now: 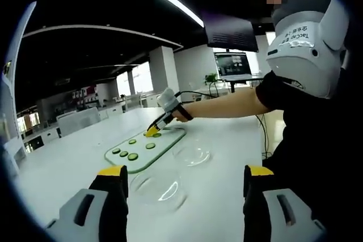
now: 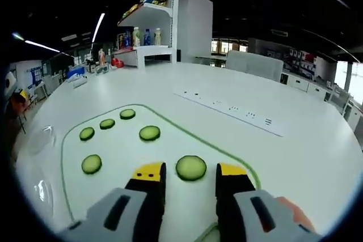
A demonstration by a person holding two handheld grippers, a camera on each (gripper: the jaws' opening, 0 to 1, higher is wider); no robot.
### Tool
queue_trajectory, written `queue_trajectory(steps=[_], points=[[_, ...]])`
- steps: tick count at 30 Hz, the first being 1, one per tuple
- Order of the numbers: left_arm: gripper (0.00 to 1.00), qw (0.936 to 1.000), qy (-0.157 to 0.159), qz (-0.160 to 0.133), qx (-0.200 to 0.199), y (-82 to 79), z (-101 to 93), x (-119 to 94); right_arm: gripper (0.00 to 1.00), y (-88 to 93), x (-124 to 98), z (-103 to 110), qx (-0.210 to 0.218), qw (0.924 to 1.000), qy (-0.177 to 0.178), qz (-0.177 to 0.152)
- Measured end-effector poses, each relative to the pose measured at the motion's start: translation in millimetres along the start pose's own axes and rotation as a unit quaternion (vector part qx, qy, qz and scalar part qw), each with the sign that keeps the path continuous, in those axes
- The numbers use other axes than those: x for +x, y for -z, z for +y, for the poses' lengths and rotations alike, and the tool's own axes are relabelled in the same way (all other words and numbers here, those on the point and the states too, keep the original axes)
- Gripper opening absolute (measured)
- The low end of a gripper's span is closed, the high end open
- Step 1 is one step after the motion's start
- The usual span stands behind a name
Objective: Open the petri dish lid, add cucumber slices into the petri dish, and close the lid
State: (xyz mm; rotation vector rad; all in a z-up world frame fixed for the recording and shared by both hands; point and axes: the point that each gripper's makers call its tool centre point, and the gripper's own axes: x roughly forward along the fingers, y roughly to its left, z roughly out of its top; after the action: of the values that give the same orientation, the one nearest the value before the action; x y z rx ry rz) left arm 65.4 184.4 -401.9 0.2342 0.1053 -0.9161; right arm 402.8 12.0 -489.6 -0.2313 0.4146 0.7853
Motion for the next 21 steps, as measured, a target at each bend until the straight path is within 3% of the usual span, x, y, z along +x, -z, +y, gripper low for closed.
queue_trajectory(steps=[8,21], points=[[0.82,1.0000,0.002,0.002,0.004,-0.6,-1.8,-1.0,0.19,-0.8,2.6,-8.2,0.011,0.9999,0.004,-0.004],[0.80,1.0000,0.000,0.002,0.002,1.0,-3.2,-3.5,0.18,-1.8,1.7,-7.6,0.021,0.9996,0.006,-0.016]])
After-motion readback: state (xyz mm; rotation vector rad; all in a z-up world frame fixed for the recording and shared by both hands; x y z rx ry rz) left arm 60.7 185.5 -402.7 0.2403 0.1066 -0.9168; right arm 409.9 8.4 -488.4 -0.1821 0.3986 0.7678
